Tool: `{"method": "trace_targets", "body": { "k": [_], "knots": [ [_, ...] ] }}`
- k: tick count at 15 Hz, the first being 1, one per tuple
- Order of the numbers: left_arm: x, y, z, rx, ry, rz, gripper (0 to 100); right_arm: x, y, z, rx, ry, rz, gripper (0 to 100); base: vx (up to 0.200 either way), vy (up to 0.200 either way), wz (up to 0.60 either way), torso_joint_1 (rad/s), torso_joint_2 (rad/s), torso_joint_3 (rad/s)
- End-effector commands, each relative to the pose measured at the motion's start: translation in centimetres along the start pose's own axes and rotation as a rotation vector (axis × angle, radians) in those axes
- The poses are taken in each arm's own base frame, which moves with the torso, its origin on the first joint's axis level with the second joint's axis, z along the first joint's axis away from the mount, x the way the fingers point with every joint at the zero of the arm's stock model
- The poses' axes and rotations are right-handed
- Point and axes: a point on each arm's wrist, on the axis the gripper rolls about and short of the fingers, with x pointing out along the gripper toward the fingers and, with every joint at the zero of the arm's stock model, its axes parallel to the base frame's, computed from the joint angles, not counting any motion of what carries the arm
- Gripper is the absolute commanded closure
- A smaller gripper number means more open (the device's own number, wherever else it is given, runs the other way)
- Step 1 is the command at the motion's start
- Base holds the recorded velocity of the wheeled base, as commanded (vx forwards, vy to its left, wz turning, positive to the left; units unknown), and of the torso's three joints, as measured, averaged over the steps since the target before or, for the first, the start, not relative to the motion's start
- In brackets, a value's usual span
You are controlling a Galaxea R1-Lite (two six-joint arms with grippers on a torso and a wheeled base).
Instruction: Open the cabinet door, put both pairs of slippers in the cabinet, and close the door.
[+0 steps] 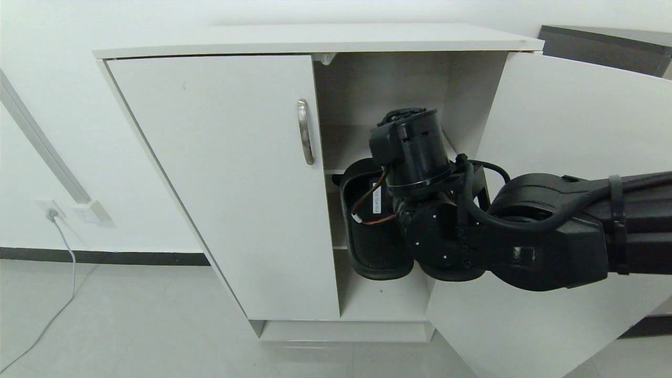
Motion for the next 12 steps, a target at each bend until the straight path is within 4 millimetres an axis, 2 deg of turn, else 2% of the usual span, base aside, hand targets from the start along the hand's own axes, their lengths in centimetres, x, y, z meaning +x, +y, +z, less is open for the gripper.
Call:
{"method": "trace_targets", "body": {
  "k": [1, 7, 12],
  "knots": [
    [0.01, 0.00, 0.00, 0.001, 0.001, 0.001, 100, 0.03, -0.03, -0.06, -0.002, 0.001, -0.002, 100, 0.000, 0.000, 0.00, 0.000, 0.00, 0.000],
    [0.01, 0.00, 0.00, -0.001, 0.001, -0.001, 100, -0.18, -0.51, 0.58, 0.016, -0.010, -0.004, 100, 0.200, 0.000, 0.00, 0.004, 0.00, 0.004],
    [0.01, 0.00, 0.00, 0.001, 0.001, 0.001, 100, 0.28, -0.62, -0.21, 0.005, 0.004, -0.010, 100, 0.200, 0.000, 0.00, 0.003, 0.00, 0.000]
  ]
}}
